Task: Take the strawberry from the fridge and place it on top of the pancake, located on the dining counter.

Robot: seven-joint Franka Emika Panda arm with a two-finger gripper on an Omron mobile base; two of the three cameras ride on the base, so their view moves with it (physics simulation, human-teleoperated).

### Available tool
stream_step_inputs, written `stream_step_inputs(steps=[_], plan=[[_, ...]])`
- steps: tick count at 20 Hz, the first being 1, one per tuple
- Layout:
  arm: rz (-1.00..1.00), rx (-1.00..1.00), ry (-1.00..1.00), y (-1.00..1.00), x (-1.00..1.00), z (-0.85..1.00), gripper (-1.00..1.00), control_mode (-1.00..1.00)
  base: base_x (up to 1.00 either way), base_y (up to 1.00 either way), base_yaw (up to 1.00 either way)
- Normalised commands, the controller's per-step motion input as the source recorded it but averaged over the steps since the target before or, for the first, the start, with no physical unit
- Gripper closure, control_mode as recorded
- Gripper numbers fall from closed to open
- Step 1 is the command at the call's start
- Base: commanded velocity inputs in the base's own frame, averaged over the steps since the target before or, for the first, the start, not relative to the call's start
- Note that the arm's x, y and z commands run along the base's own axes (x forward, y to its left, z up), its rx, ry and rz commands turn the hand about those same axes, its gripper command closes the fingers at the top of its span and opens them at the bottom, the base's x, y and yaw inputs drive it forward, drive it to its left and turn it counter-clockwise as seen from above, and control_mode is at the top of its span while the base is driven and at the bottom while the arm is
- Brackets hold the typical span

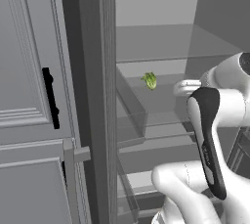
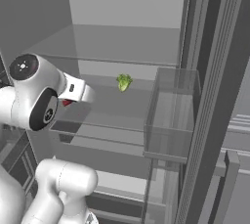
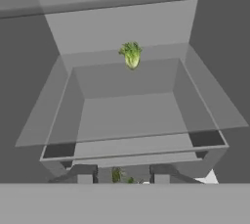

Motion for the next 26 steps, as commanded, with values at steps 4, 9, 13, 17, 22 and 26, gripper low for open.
stream_step_inputs(steps=[4,9,13,17,22,26], plan=[[0.0,0.0,0.0,0.0,0.0,0.0,1.0,1.0,-1.0,0.0,0.0],[0.0,0.0,0.0,0.0,0.0,0.0,1.0,1.0,-1.0,0.0,0.0],[0.0,0.0,0.0,0.0,0.0,0.0,1.0,1.0,-1.0,0.0,0.0],[0.0,0.0,0.0,0.0,0.0,0.0,1.0,1.0,-0.59,-0.01,-0.36],[0.0,0.0,0.0,0.0,0.0,0.0,1.0,1.0,-0.03,-0.17,-0.82],[0.0,0.0,0.0,0.0,0.0,0.0,1.0,1.0,0.0,-0.27,-0.88]])
